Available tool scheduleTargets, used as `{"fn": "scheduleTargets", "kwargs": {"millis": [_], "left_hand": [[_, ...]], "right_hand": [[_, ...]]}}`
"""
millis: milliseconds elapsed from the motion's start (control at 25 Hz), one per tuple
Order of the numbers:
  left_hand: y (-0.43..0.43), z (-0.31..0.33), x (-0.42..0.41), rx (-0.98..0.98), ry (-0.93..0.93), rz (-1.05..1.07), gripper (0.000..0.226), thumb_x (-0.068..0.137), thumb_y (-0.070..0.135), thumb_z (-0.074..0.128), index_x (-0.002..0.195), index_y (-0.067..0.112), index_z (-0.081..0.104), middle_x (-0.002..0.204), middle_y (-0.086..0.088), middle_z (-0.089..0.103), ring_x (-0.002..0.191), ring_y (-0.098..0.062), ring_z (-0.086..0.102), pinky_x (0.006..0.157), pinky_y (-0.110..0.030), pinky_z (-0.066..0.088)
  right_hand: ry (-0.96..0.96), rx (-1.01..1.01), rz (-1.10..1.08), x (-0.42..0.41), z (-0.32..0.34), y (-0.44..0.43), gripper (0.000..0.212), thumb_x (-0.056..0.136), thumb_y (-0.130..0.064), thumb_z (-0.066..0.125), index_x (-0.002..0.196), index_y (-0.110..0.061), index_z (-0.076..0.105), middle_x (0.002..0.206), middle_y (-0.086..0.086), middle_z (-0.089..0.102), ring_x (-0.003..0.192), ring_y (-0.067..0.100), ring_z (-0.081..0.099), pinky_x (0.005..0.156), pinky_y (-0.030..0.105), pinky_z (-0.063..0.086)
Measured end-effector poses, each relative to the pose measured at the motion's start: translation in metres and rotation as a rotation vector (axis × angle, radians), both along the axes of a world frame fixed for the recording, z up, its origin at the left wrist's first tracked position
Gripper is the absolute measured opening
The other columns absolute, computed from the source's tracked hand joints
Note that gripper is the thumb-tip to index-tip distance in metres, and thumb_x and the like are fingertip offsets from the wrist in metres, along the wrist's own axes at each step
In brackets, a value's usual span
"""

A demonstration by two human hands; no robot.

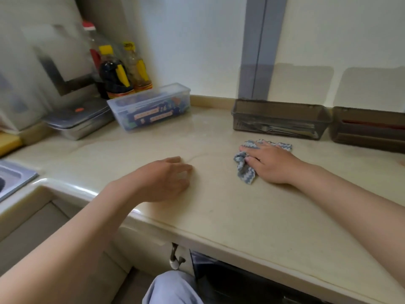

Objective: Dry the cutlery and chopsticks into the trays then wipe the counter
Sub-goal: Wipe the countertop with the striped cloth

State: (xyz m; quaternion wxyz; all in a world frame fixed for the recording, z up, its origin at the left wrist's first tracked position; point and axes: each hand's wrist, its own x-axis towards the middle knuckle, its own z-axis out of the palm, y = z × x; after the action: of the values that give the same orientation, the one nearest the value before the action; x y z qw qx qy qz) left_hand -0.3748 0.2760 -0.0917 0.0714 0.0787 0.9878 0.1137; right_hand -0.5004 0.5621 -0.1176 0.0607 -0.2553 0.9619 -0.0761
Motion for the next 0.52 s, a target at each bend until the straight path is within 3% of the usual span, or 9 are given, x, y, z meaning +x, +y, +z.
{"fn": "scheduleTargets", "kwargs": {"millis": [160, 280, 400, 520], "left_hand": [[-0.019, -0.002, 0.013, 0.013, 0.001, 0.061, 0.050, 0.098, 0.047, 0.053, 0.147, 0.042, 0.043, 0.161, 0.008, 0.031, 0.146, -0.012, 0.034, 0.118, -0.029, 0.027], [-0.029, -0.002, 0.018, 0.016, 0.023, 0.065, 0.055, 0.096, 0.051, 0.055, 0.148, 0.039, 0.043, 0.160, 0.009, 0.034, 0.144, -0.013, 0.036, 0.118, -0.029, 0.028], [-0.036, -0.002, 0.017, 0.006, 0.031, 0.082, 0.067, 0.090, 0.056, 0.061, 0.148, 0.028, 0.042, 0.153, 0.005, 0.044, 0.135, -0.018, 0.046, 0.114, -0.033, 0.035], [-0.044, 0.005, 0.018, 0.136, -0.181, 0.039, 0.102, 0.071, 0.062, 0.077, 0.152, 0.023, 0.030, 0.155, 0.009, 0.041, 0.136, -0.012, 0.045, 0.116, -0.036, 0.035]], "right_hand": [[0.037, 0.013, -0.039, -0.020, -0.004, -0.050, 0.051, 0.107, -0.047, 0.025, 0.157, -0.038, 0.026, 0.167, 0.001, 0.022, 0.155, 0.029, 0.015, 0.124, 0.047, 0.015], [0.049, 0.034, -0.008, -0.012, 0.003, -0.090, 0.050, 0.107, -0.045, 0.023, 0.157, -0.039, 0.027, 0.167, 0.000, 0.022, 0.154, 0.029, 0.016, 0.123, 0.049, 0.018], [0.014, -0.066, 0.330, 0.044, 0.007, -0.125, 0.045, 0.105, -0.036, 0.031, 0.148, -0.036, 0.043, 0.162, -0.002, 0.035, 0.149, 0.026, 0.029, 0.121, 0.048, 0.024], [-0.081, -0.085, 0.605, 0.095, 0.004, -0.128, 0.050, 0.101, -0.034, 0.034, 0.150, -0.036, 0.043, 0.164, -0.007, 0.029, 0.153, 0.017, 0.016, 0.126, 0.045, 0.006]]}}
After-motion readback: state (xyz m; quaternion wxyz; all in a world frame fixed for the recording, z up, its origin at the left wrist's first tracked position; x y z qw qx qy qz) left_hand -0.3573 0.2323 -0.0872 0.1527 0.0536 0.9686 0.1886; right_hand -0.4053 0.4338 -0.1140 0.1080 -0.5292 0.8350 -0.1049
